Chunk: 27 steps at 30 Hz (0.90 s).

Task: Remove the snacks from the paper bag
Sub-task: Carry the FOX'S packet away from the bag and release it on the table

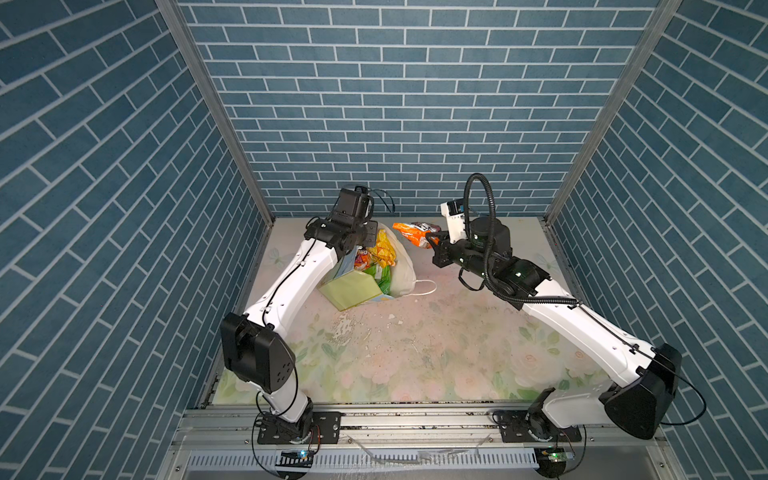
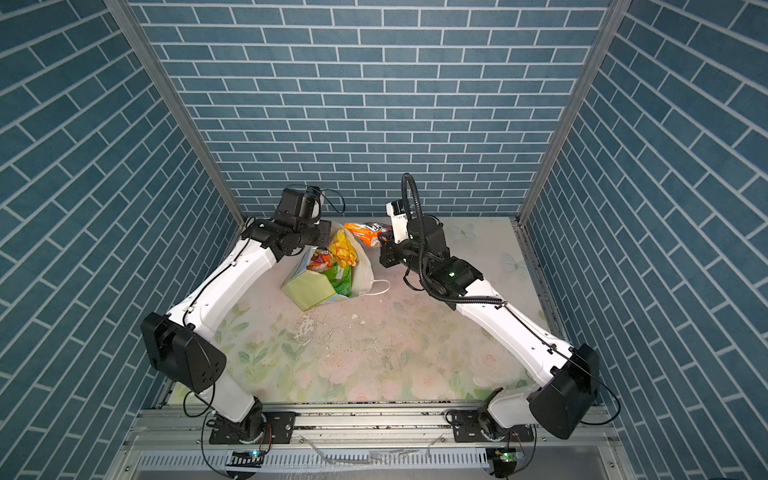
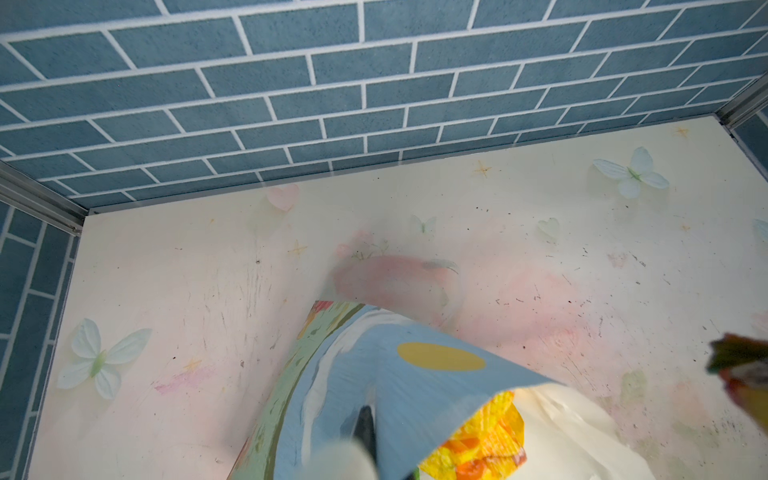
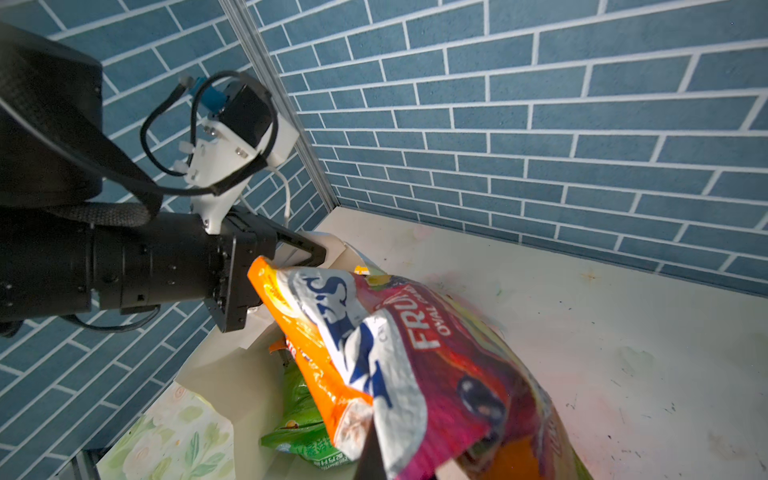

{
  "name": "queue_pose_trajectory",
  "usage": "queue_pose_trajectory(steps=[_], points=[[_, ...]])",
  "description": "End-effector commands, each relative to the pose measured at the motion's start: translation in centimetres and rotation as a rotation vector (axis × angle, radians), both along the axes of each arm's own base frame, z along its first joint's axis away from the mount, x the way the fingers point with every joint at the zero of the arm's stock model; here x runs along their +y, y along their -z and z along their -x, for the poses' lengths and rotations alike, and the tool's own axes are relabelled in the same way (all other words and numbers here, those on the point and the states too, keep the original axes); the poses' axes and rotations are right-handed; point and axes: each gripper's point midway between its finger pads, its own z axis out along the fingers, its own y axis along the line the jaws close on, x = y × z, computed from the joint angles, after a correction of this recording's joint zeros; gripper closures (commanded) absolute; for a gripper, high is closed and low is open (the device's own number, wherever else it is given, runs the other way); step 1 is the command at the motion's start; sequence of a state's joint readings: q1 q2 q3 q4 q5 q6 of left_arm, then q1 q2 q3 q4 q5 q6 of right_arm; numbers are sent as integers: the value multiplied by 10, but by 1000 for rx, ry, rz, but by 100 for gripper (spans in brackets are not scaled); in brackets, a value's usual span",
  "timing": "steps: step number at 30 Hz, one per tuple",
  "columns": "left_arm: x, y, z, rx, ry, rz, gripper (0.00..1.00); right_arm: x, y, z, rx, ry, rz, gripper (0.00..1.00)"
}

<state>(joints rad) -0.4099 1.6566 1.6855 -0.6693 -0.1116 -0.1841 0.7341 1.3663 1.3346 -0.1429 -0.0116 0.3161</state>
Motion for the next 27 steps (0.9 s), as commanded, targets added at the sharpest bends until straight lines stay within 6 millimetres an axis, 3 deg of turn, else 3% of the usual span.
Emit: queue_pose_trajectory(steps=[1, 5, 11, 17, 27], points=[[5, -44, -1, -106, -17, 41, 100, -23, -56, 1, -133, 50, -76, 100], [5, -44, 0, -103, -16, 41, 100, -41, -54, -6, -135, 114, -55, 100], [5, -46, 2, -107, -11, 47, 100, -68, -29, -26, -88, 232, 1, 100], [5, -50, 5, -111, -8, 49, 100, -86, 14, -52, 24, 321, 41, 100], [4, -54, 10, -117, 6, 62, 100, -121, 110, -90, 214, 460, 121, 100]])
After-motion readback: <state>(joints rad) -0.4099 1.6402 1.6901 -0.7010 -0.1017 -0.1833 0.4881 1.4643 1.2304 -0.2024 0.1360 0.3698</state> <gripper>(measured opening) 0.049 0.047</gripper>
